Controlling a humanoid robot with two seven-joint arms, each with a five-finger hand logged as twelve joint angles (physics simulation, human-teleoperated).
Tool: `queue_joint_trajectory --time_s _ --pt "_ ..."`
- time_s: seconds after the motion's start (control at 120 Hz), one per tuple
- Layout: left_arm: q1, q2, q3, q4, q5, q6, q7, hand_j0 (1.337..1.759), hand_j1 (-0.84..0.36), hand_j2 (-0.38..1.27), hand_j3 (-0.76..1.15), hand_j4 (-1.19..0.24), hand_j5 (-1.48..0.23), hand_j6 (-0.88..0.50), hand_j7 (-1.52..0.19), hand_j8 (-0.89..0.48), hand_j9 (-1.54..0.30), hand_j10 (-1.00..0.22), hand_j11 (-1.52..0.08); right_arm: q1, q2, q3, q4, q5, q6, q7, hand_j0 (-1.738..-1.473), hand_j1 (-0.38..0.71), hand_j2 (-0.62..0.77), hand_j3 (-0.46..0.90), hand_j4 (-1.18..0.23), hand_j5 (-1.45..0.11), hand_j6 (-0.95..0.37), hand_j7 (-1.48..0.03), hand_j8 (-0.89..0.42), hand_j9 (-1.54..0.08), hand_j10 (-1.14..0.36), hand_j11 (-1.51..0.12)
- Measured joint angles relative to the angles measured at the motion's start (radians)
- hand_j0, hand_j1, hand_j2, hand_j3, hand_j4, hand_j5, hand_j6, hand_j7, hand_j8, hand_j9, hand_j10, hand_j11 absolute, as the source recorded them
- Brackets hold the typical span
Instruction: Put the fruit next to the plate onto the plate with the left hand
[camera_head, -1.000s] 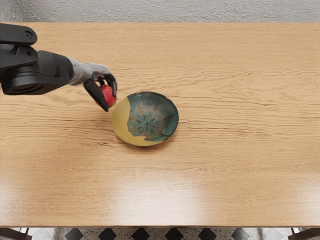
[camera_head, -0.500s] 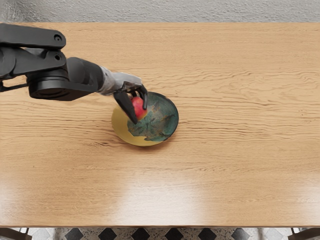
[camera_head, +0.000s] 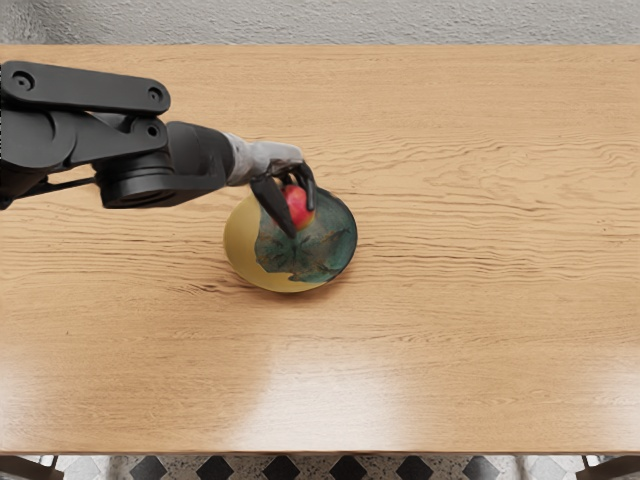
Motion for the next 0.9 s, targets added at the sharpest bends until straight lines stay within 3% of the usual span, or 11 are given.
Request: queue_joint_trajectory --time_s 0.158,0.333,0.5,0.717,0.9 --pt "0.007 -0.007 0.001 0.002 0.001 0.026 0.0 1.652 -0.27 0.18 0.0 -0.63 -0.82 -0.39 -0.82 -0.35 -0.81 -0.6 -0.82 0.0 0.0 0.001 0.0 0.0 0.0 0.0 -1.658 -0.32 -0.01 0.0 -0.03 -0.03 -0.03 -0.03 -0.03 -0.03 -0.03 -0.03" --pt "0.009 -0.007 0.003 0.002 0.001 0.033 0.001 1.656 -0.11 0.11 0.0 -0.43 -0.56 -0.33 -0.56 -0.31 -0.56 -0.45 -0.56 0.0 0.0 0.0 0.0 0.0 0.0 0.0 -1.658 -0.32 -0.01 0.0 -0.03 -0.03 -0.03 -0.03 -0.03 -0.03 -0.03 -0.03" --pt "0.009 0.016 0.003 0.0 -0.004 0.027 0.001 1.657 -0.02 0.08 0.0 -0.33 -0.43 -0.29 -0.43 -0.28 -0.43 -0.34 -0.43 0.0 0.0 0.0 0.0 0.0 0.0 0.0 -1.658 -0.32 -0.01 0.0 -0.03 -0.03 -0.03 -0.03 -0.03 -0.03 -0.03 -0.03" --pt "0.044 0.275 -0.077 -0.05 -0.069 -0.109 -0.002 1.658 0.02 0.06 0.0 -0.28 -0.36 -0.26 -0.36 -0.26 -0.36 -0.28 -0.36 0.0 0.0 0.0 0.0 0.0 0.0 0.0 -1.658 -0.32 -0.01 0.0 -0.03 -0.03 -0.03 -0.03 -0.03 -0.03 -0.03 -0.03" --pt "0.232 0.466 -0.246 -0.063 -0.162 -0.356 -0.006 1.658 0.04 0.05 0.0 -0.26 -0.34 -0.26 -0.34 -0.26 -0.34 -0.26 -0.34 0.0 0.0 0.0 0.0 0.0 0.0 0.0 -1.658 -0.32 -0.01 0.0 -0.03 -0.03 -0.03 -0.03 -0.03 -0.03 -0.03 -0.03"
